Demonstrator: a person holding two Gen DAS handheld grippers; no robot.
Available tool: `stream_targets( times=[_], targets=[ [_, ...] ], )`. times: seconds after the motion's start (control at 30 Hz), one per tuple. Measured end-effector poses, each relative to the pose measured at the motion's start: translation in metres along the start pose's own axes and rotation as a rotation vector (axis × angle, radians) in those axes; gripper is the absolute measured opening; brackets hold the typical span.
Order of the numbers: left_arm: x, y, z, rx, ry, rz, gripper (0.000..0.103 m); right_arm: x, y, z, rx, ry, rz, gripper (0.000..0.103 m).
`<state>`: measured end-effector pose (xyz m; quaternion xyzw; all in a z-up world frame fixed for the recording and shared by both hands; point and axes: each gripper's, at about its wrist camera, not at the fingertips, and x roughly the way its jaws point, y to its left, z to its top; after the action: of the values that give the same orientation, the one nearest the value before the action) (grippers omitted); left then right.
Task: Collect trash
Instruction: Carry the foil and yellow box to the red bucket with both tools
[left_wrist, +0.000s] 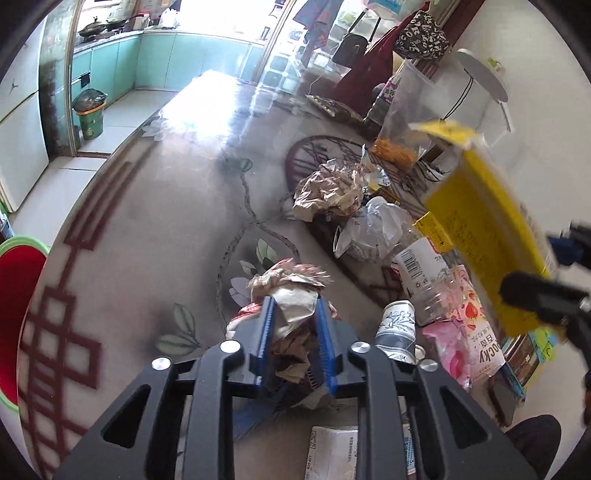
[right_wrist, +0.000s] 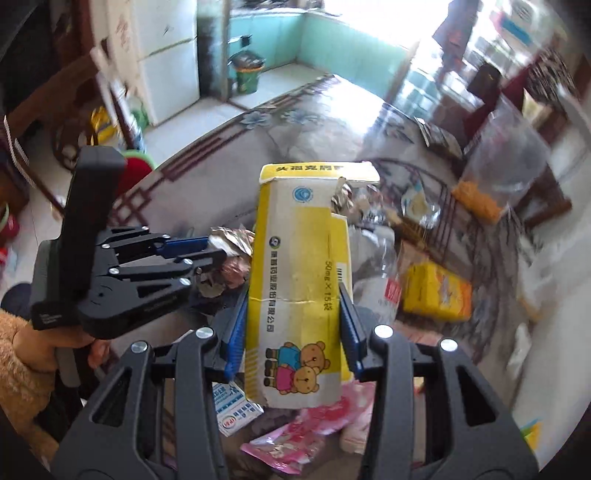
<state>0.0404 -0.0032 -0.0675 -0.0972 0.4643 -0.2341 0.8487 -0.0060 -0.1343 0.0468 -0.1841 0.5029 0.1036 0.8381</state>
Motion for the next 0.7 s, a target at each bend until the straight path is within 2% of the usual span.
stream_targets(
  times=[0.07,0.13,0.17,0.33,0.47,0.53,0.57,0.67,0.7],
  targets=[
    [-0.002,0.001,0.000,0.007,-0.003,-0.008,0.046,-0.008,0.008,0.017,-0.057,0.044,0.001,0.042],
    [-0.001,0.001,0.000,0.013,-0.004,-0.004,0.054,-0.014,0.016,0.033,-0.106,0.083,0.000,0.042],
    [0.001,0.002,0.000,0.010,-0.001,0.003,0.065,-0.016,0.019,0.039,-0.120,0.099,0.003,0.042],
    [0.017,0.009,0.001,-0.039,0.037,-0.025,0.077,-0.019,0.036,0.063,-0.194,0.227,0.010,0.042],
    [0.031,0.002,0.000,-0.004,0.077,-0.031,0.078,-0.025,0.057,0.078,-0.271,0.331,-0.012,0.042],
    [0.037,0.003,0.001,0.009,0.081,-0.017,0.077,-0.027,0.068,0.082,-0.314,0.335,-0.038,0.042],
    [0.040,0.006,0.000,0.000,0.086,-0.016,0.075,-0.031,0.075,0.085,-0.314,0.310,-0.021,0.043],
    [0.045,0.017,-0.004,-0.052,0.094,-0.073,0.060,-0.043,0.081,0.095,-0.221,0.197,0.069,0.043],
    [0.044,0.019,-0.005,-0.055,0.085,-0.086,0.045,-0.046,0.079,0.096,-0.171,0.151,0.101,0.043]
  ],
)
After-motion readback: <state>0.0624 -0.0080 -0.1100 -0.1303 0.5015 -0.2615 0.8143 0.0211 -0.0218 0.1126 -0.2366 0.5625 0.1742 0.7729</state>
